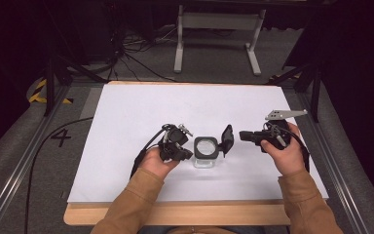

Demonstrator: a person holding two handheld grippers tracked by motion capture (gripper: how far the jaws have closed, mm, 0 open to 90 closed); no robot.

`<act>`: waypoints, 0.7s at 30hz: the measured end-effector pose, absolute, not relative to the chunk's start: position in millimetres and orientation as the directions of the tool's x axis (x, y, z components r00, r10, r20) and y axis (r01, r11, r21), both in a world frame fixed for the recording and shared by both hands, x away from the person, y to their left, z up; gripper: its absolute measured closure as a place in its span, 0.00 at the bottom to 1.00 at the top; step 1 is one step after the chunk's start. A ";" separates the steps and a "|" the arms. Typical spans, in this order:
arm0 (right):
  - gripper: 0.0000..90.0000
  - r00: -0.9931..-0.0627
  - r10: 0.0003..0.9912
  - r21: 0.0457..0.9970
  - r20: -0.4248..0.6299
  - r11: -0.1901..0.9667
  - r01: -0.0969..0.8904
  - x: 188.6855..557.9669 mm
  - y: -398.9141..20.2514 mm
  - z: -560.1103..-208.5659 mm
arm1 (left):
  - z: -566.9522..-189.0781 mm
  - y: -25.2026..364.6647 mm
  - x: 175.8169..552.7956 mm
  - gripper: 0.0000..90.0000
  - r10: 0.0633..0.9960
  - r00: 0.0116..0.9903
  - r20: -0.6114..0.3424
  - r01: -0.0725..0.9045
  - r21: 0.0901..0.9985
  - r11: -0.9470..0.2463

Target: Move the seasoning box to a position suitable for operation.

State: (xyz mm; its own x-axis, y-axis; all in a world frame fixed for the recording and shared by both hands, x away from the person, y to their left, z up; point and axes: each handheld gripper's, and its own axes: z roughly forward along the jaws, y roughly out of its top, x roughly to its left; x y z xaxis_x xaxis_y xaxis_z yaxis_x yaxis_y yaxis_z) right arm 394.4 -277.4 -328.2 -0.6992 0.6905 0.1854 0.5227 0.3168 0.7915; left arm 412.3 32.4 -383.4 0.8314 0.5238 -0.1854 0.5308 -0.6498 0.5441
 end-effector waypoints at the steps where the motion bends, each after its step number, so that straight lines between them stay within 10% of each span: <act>1: 1.00 -0.702 0.688 0.793 0.183 0.319 0.520 393.8 -276.2 -328.0 | -383.3 31.9 411.9 0.97 0.525 0.833 -0.177 0.527 0.546 -0.651; 21: 1.00 -0.733 0.665 0.827 0.141 0.328 0.457 383.2 -255.9 -323.5 | -383.1 29.7 410.6 0.99 0.541 0.827 -0.152 0.527 0.547 -0.651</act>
